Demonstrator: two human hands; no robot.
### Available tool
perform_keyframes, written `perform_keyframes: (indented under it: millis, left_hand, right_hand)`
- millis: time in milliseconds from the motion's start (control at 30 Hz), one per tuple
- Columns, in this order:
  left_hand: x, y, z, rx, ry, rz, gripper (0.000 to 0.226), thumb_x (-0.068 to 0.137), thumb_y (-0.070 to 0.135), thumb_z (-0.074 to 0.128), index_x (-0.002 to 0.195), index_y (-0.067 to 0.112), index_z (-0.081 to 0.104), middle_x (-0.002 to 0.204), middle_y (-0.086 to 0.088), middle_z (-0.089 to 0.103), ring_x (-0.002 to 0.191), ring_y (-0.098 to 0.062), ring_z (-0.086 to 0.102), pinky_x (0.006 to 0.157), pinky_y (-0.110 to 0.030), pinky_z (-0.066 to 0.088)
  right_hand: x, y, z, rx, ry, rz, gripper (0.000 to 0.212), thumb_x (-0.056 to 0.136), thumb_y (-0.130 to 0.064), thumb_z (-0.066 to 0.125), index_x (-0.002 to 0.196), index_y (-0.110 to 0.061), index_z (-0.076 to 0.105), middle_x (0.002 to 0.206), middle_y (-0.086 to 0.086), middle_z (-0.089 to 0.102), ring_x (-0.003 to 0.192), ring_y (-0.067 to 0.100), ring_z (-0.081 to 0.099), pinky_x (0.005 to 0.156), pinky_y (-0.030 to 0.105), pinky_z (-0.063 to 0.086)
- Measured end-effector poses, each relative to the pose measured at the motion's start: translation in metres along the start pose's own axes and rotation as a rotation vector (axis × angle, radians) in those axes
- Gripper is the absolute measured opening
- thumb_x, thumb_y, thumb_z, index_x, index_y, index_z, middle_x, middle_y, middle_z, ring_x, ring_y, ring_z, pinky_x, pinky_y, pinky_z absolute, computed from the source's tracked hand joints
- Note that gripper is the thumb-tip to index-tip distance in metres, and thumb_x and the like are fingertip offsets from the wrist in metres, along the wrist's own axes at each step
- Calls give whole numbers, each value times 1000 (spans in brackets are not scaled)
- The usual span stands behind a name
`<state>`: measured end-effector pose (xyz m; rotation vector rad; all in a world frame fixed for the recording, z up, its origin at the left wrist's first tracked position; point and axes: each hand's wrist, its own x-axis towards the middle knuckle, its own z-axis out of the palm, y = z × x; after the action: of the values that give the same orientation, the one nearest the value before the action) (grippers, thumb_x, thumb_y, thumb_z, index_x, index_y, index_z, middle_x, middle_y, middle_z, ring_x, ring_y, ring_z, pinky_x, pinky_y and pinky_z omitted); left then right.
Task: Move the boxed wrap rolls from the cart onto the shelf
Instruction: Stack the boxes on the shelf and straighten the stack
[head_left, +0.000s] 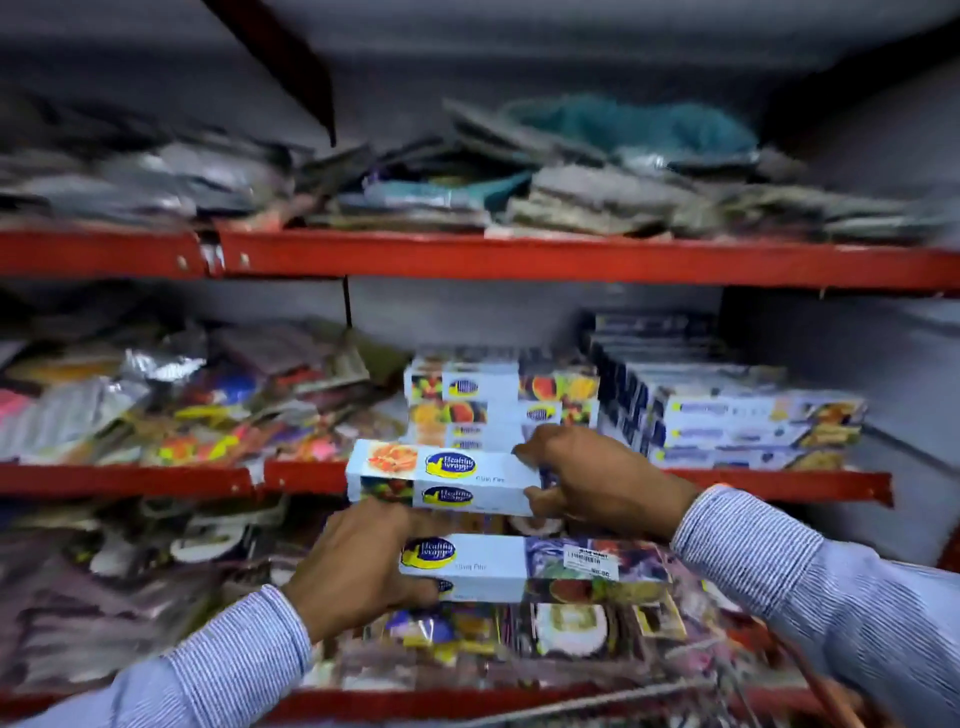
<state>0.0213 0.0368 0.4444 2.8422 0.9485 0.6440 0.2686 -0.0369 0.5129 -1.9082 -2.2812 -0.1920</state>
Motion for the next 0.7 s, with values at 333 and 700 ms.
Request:
perform_keyframes:
  millis: [333, 700]
  left_hand:
    - [73, -5, -42, 38, 49, -3, 66, 53, 62, 65, 116, 42, 64, 107, 12, 76, 97, -14, 69, 80, -31, 56]
    - [113, -39, -23, -7, -5, -118, 63, 65, 54, 81, 123, 38, 65, 121, 13, 70, 110, -12, 61, 86, -20, 43]
  right_hand:
    - [73, 50, -24, -41, 62, 97, 24, 88, -25, 61, 101, -5, 58, 111, 18, 60, 103, 34, 59, 89, 42, 50]
    - [148, 77, 39, 7, 7, 246, 26, 93, -20, 56, 114, -5, 56, 134, 24, 49, 114, 33, 51, 100, 38, 43]
